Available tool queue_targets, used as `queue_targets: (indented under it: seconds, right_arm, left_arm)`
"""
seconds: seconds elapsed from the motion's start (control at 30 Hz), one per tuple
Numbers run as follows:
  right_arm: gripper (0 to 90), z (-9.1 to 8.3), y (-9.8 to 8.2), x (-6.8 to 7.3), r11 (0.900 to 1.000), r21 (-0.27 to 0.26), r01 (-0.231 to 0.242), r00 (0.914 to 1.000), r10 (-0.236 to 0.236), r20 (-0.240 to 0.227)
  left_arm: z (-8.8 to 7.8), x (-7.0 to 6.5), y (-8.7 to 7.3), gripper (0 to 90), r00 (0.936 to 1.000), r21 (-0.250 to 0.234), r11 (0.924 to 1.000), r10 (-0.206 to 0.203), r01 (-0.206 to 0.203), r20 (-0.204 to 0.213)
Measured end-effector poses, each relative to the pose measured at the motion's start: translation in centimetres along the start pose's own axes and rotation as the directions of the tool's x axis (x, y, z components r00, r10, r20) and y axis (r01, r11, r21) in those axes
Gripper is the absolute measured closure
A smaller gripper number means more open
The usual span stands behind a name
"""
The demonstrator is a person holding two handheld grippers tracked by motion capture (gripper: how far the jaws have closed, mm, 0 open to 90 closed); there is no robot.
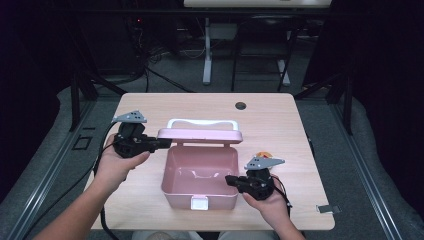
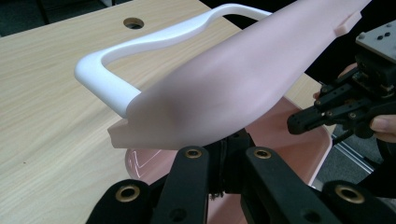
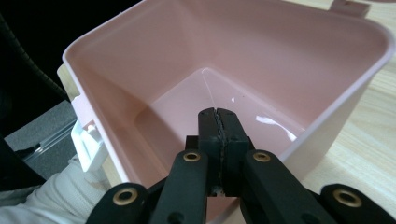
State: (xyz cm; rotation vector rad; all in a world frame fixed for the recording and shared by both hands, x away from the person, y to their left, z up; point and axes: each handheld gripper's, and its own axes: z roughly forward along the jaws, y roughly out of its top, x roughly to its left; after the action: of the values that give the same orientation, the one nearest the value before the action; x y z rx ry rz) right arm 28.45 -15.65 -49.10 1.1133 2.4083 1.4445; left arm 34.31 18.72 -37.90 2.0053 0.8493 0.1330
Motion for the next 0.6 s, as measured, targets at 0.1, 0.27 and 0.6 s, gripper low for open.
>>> queue_targets:
  seconds: [0.1, 0.27, 0.6]
  right_arm:
    - [89.8, 0.15, -0.07, 0.21, 1.000, 0.012, 0.018, 0.9998, -0.018, 0.002]
    - [89.9, 0.27, -0.26, 0.53, 1.000, 0.013, 0.022, 0.9997, -0.022, 0.000]
    - [90.0, 0.14, -0.30, 0.31, 1.000, 0.016, 0.027, 0.9996, -0.027, 0.004]
  left_arm:
    - [0.04, 0.04, 0.15, 89.6, 1.0000, 0.001, 1.0000, 0.001, -0.001, -0.002]
    - [0.06, 0.17, 0.37, 89.6, 1.0000, -0.004, 1.0000, -0.003, 0.003, -0.007]
    - [0.04, 0.20, 1.01, 89.6, 0.9999, -0.007, 1.0000, 0.001, -0.001, -0.014]
